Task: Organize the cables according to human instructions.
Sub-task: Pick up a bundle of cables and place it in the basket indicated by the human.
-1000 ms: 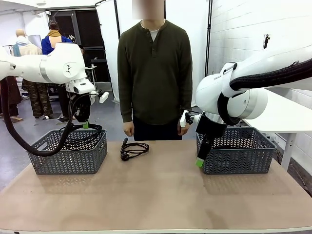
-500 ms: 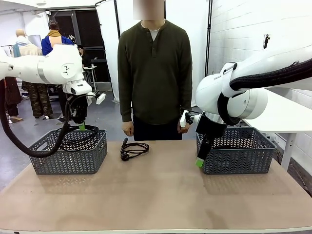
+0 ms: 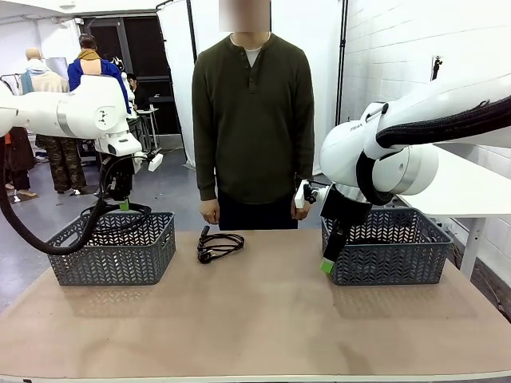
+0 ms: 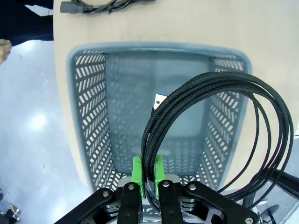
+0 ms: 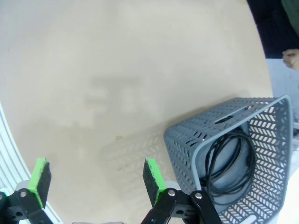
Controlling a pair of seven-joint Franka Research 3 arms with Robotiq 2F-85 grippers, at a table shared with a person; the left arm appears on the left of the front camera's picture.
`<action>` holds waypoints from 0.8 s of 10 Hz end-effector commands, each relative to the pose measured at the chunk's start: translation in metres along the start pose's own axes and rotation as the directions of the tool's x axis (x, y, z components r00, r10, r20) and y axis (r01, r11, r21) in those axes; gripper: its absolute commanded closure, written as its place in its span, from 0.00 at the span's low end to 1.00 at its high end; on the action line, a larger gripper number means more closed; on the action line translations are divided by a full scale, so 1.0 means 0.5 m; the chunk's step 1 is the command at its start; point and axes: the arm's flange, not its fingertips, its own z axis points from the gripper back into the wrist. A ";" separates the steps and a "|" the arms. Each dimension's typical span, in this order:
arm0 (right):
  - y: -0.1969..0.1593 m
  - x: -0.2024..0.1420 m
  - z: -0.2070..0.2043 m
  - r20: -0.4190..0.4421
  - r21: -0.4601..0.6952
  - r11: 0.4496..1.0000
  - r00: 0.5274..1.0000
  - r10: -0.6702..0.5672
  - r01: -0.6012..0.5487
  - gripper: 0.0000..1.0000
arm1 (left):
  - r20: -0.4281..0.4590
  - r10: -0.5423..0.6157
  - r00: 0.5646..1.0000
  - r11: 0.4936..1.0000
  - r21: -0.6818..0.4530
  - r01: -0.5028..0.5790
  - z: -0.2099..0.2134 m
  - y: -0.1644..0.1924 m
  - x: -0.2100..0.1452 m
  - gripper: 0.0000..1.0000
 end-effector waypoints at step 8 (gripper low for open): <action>0.000 -0.001 0.000 -0.004 0.006 1.000 1.000 0.006 -0.006 0.00 | -0.029 0.009 1.000 1.000 -0.016 -0.010 -0.039 0.106 -0.033 1.00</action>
